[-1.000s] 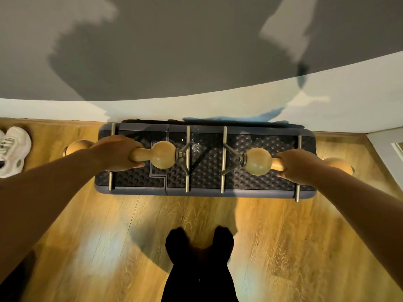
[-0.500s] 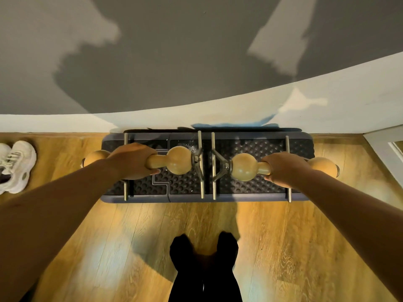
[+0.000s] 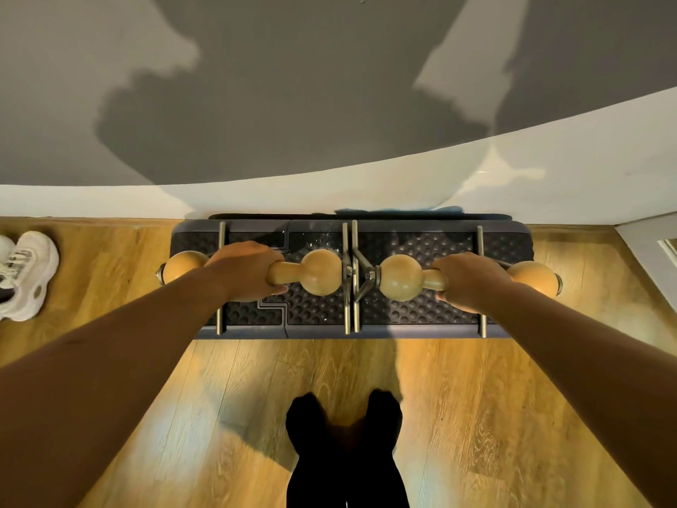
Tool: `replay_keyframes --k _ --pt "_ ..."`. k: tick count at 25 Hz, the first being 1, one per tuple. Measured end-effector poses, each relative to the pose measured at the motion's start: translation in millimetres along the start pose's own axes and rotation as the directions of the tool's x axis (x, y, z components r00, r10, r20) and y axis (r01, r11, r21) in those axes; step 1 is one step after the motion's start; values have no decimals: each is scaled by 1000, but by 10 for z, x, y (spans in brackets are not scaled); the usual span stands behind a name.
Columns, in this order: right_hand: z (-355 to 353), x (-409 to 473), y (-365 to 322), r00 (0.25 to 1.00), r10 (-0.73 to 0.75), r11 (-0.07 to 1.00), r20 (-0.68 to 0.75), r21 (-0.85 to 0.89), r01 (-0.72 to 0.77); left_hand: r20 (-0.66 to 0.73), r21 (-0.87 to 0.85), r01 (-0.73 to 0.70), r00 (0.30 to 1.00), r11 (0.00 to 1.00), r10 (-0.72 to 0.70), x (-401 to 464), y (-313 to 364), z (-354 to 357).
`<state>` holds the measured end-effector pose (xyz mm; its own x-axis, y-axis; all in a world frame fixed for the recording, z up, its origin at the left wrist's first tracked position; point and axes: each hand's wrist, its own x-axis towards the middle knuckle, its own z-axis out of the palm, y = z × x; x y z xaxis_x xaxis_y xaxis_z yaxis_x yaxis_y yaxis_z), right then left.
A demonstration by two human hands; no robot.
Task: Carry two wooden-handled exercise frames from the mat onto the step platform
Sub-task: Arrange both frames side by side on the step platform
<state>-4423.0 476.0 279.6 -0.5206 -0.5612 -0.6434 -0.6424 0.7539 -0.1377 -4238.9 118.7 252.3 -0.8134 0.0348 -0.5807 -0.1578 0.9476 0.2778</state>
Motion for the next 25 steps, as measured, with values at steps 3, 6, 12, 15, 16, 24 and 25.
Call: replay_keyframes --k 3,6,12,15,16,24,25 --pt "0 2 -43 999 12 1000 30 0 -12 -12 -7 2 1000 1000 -2 -2 9 7" --pt "-14 19 -65 999 25 1000 42 -9 -24 -16 -17 5 1000 1000 -5 -11 6 -17" --pt "-57 44 -79 998 37 999 51 -16 -36 -4 -2 -7 1000 1000 7 -12 51 -44" --pt "-50 51 -87 999 31 999 41 -28 -30 2 -2 -4 1000 1000 4 -15 61 -43" --pt "-49 50 -92 999 34 999 37 -25 -33 5 -2 -1 1000 1000 1 -18 57 -47" --pt "-23 8 -136 996 80 996 -30 -25 -81 0 -8 19 1000 1000 -19 -51 90 -67" --pt "-1 4 -133 995 83 996 -51 -22 -84 -4 -14 26 1000 1000 -26 -68 91 -53"
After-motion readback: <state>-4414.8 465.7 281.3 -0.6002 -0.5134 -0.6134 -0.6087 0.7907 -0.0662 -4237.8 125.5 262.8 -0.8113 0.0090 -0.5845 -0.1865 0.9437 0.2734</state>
